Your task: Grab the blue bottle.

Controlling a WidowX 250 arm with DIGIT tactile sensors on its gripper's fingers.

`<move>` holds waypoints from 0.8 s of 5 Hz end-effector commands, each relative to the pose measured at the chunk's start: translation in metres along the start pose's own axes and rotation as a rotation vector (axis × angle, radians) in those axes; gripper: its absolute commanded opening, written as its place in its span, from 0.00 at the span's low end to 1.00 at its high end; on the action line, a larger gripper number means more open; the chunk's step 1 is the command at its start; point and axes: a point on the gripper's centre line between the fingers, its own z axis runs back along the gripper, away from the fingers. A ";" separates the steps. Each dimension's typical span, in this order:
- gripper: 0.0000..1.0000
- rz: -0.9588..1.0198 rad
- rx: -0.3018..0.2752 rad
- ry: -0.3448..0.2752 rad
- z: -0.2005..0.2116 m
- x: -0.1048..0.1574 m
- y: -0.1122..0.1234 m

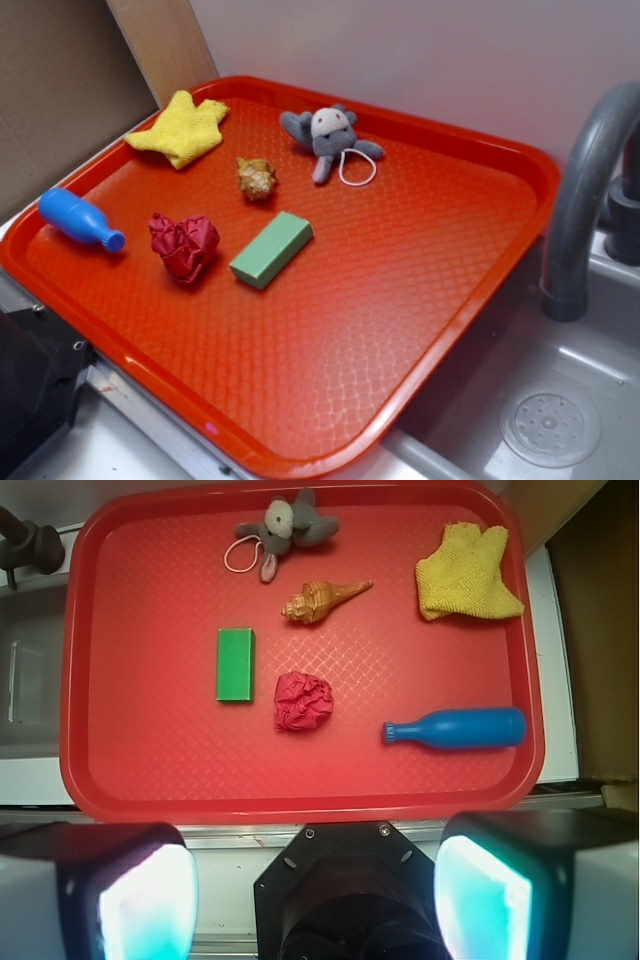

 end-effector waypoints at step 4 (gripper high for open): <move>1.00 0.619 0.204 -0.222 -0.052 0.043 0.086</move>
